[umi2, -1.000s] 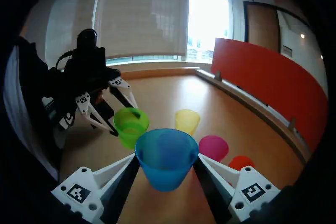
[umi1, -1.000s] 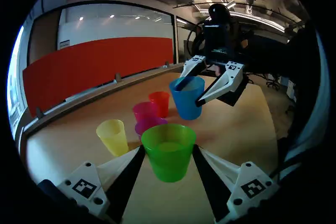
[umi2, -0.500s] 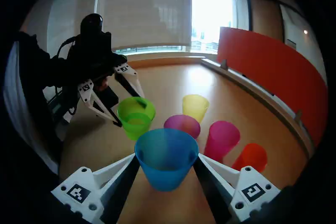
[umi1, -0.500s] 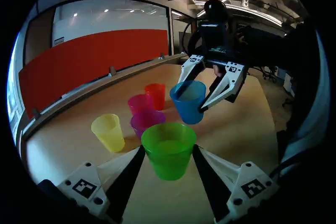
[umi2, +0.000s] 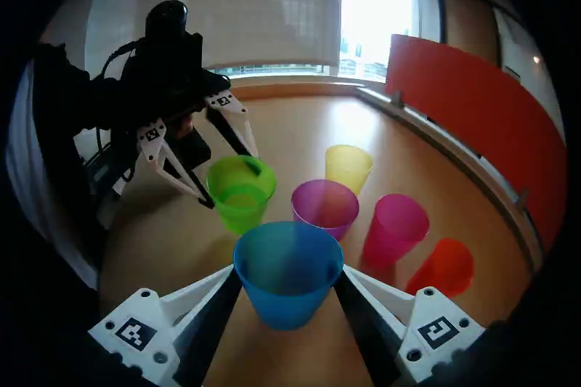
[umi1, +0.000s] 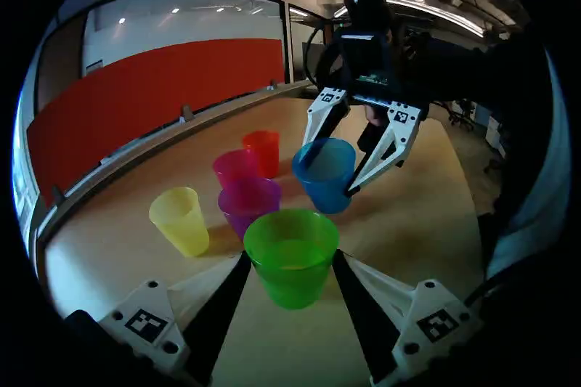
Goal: Pour water
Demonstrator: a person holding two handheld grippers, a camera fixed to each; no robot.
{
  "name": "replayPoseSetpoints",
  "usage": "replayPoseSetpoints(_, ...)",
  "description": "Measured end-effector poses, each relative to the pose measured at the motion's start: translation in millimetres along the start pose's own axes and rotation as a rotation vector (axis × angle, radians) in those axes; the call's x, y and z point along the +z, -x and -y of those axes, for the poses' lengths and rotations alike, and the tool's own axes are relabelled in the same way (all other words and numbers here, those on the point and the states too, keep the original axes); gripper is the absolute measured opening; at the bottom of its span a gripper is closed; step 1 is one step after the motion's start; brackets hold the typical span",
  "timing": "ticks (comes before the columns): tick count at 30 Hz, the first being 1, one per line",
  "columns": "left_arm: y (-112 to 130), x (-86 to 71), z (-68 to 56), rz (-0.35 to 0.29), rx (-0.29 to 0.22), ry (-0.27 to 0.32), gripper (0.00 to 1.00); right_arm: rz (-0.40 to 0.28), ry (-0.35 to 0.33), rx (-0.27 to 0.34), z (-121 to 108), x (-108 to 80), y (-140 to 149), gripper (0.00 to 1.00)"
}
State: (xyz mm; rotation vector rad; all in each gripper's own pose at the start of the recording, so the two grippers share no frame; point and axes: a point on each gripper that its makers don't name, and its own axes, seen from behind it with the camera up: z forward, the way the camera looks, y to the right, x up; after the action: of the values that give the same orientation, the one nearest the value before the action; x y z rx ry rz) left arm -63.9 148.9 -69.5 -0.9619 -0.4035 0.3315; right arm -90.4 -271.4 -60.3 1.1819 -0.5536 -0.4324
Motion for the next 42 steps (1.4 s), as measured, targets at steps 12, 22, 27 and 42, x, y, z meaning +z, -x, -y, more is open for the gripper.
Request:
replayPoseSetpoints(12, 9, -0.5, -1.7, 0.043, 0.022, 0.027, 0.82, 0.033, -0.014, -0.028, 0, 9.4, 10, 0.88)
replayPoseSetpoints(22, 16, 0.5, -1.6, 0.06, 0.028, 0.034, 0.82, 0.043, -0.021, -0.034, 0, 14.2, 14, 0.88)
replayPoseSetpoints(27, 18, -0.1, -0.1, 0.061, 0.023, 0.034, 0.82, 0.05, -0.024, -0.034, 0, 15.8, 17, 0.88)
replayPoseSetpoints(42, 23, -1.3, 0.6, 0.074, 0.021, 0.035, 0.82, 0.056, -0.032, -0.042, 3, 20.0, 21, 0.89)
